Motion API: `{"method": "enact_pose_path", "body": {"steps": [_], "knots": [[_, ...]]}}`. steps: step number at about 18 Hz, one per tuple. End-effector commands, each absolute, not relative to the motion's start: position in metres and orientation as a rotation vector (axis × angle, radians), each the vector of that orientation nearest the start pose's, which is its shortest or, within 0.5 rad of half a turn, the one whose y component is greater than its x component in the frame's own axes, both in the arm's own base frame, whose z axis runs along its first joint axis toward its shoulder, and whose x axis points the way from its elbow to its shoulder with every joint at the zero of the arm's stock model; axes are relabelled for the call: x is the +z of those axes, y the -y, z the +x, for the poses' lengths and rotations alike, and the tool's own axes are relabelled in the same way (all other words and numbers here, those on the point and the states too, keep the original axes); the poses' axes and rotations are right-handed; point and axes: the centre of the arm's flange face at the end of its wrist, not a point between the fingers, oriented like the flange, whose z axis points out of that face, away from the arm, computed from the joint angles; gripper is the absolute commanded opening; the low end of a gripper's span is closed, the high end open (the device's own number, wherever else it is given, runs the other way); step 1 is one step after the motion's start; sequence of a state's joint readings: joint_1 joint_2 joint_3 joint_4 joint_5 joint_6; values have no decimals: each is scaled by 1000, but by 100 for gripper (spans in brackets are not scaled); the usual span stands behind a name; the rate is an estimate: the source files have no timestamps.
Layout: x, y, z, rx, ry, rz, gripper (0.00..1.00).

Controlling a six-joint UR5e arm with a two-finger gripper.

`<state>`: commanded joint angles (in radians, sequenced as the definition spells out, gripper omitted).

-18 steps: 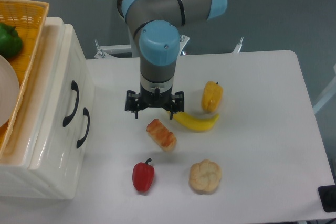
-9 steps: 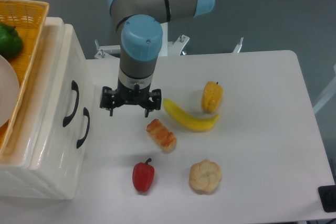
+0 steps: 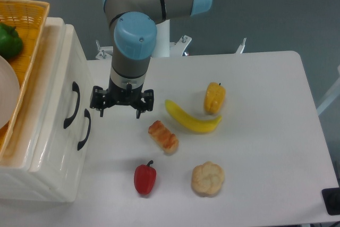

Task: Slide the top white drawer open
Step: 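Lower the gripper onto the upper drawer's black handle and hook it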

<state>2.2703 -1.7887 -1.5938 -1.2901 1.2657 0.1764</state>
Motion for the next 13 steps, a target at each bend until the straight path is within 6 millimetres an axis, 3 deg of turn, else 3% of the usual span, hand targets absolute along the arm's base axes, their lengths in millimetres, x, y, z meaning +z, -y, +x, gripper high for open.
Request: {"method": "enact_pose_path", "body": {"steps": [11,13], "knots": [[392,-543,-234,-426,762,-2903,100],[395,-546,-223,-408,720,-2913,100]]}}
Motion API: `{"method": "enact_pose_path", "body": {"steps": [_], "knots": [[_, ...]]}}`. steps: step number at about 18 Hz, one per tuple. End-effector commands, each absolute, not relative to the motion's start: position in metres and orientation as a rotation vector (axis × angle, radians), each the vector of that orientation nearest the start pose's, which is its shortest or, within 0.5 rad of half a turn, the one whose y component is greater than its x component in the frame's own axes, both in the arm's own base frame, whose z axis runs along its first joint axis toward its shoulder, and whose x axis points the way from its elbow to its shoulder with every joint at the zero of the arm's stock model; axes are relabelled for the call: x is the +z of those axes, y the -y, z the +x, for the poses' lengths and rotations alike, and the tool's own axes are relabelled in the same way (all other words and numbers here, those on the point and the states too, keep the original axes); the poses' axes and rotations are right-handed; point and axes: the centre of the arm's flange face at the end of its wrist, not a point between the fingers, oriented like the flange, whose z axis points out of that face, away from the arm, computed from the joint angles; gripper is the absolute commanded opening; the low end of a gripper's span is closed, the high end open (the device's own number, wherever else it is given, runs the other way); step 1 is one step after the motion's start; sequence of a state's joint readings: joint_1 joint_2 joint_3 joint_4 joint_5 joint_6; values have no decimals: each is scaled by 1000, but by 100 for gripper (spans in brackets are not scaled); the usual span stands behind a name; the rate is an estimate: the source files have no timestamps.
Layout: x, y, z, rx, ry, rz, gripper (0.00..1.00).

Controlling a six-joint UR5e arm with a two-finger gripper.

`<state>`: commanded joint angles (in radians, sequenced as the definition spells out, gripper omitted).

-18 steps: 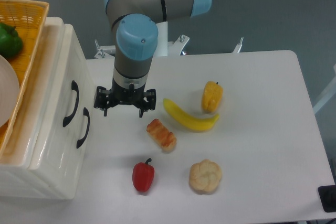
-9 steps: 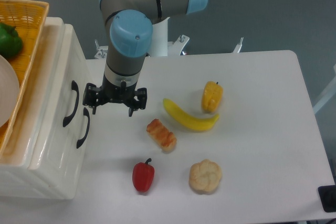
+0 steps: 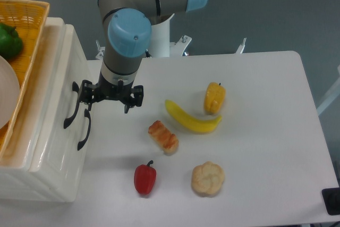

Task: Slide the top white drawer open
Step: 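Lower the gripper onto the upper drawer's black handle and hook it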

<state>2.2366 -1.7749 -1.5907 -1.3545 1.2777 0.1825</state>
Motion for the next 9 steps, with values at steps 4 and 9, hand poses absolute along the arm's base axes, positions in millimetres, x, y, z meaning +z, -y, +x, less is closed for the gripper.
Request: {"method": "enact_pose_path", "body": {"steps": [4,9], "knots": [[400,-547,-219,-409,707,-2908,100],[396,-550,-211,-437,696,-2910,100]]}}
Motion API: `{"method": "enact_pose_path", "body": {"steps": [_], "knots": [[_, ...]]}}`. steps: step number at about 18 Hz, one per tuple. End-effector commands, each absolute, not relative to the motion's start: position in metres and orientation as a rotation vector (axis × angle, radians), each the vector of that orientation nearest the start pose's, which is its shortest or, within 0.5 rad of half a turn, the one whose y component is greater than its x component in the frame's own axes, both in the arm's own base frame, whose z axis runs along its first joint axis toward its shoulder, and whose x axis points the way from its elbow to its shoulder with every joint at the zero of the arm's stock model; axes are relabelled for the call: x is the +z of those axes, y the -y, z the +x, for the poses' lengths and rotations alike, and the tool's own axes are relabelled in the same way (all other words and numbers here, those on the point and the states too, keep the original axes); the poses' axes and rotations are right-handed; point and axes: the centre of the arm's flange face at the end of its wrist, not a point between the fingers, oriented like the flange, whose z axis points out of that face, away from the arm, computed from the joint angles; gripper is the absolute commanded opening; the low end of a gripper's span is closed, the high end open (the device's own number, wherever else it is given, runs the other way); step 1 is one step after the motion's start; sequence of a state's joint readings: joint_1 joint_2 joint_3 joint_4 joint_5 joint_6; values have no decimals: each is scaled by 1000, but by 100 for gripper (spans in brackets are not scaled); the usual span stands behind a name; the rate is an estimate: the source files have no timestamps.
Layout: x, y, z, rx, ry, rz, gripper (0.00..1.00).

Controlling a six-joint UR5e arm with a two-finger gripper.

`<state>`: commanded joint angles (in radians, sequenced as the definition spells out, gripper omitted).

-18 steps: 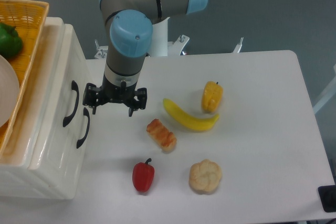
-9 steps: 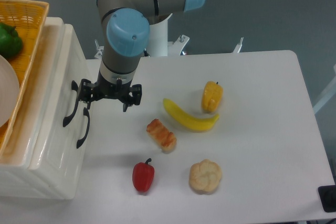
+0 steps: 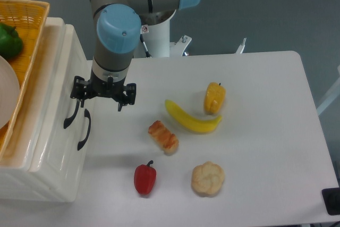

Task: Slide the top white drawer open
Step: 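Lower the gripper onto the upper drawer's black handle and hook it, then hold the gripper at the upper drawer handle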

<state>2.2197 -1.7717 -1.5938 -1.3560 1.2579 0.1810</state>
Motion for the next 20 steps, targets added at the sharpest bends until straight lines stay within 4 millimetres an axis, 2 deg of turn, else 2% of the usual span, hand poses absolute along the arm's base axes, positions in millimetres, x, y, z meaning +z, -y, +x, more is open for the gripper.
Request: {"method": "enact_pose_path", "body": {"steps": [6,20], "knots": [[393,-554,-203,-462,677,-2913,100],[387,-554,-202,-470,679,-2922,100]]}}
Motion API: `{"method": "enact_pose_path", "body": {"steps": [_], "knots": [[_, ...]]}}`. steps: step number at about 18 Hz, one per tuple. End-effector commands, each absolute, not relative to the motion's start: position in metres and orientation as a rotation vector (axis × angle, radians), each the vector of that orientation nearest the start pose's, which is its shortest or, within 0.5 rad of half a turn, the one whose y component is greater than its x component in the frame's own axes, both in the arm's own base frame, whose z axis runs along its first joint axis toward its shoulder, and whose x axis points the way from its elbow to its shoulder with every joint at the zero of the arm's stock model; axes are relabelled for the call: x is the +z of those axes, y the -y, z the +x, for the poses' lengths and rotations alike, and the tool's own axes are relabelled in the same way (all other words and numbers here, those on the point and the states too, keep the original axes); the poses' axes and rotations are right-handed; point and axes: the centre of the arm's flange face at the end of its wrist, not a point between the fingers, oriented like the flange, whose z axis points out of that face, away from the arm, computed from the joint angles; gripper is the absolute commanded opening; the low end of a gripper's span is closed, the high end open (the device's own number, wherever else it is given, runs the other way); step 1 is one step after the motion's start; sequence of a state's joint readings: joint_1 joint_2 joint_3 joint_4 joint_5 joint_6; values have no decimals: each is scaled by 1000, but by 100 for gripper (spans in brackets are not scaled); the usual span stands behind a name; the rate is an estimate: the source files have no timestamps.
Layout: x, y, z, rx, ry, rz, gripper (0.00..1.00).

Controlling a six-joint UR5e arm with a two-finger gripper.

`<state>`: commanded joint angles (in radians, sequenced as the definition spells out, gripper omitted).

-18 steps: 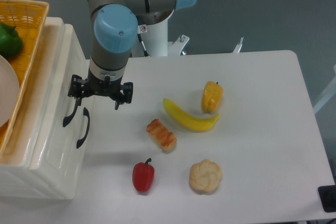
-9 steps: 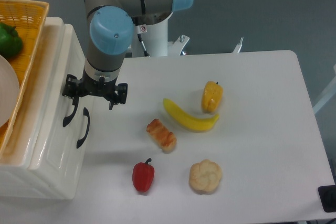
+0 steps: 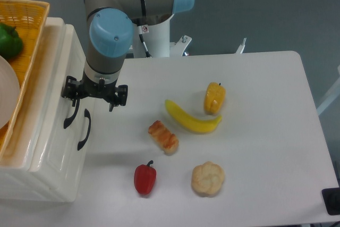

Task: Slide the top white drawer open
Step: 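Hold the gripper at the upper drawer handle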

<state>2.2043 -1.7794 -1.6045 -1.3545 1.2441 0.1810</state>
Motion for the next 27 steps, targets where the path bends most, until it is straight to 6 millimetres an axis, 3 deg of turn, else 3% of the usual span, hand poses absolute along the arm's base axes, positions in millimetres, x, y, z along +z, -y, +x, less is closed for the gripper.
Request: {"method": "enact_pose_path", "body": {"steps": [18,27], "knots": [[374,-558,-202,-471,685,-2945,100],[381,-559,-208,-393,676,-2956,100]]}}
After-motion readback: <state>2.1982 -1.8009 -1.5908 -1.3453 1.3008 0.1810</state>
